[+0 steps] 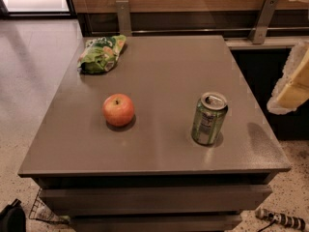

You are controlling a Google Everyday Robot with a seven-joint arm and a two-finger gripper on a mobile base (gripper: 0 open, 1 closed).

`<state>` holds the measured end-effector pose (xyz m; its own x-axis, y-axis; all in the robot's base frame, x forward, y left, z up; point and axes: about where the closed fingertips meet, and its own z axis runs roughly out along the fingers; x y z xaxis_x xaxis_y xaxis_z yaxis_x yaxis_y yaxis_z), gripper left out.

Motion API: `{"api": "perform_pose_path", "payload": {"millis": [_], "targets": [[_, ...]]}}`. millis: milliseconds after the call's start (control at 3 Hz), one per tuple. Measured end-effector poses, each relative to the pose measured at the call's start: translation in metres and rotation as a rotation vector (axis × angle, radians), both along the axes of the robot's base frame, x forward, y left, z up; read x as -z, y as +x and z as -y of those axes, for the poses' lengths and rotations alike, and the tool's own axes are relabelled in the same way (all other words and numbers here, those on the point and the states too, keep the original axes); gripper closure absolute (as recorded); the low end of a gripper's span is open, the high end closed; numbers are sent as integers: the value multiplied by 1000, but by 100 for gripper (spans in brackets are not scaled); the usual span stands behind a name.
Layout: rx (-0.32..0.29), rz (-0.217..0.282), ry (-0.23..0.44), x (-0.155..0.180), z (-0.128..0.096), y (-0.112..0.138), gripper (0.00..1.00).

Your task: Move green can near green rice chip bag

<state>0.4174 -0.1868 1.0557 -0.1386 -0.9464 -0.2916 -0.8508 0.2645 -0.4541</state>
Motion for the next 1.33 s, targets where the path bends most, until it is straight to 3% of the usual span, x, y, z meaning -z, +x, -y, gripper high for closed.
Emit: {"api": "perform_pose_path", "payload": {"millis": [333, 667, 1000, 1333], "targets": [[13, 18, 109, 21, 23, -3, 0], [1, 18, 294, 75, 41, -3, 0], [-25, 13, 452, 104, 34, -4, 0], [-107, 0, 690, 130, 4, -2, 0]]}}
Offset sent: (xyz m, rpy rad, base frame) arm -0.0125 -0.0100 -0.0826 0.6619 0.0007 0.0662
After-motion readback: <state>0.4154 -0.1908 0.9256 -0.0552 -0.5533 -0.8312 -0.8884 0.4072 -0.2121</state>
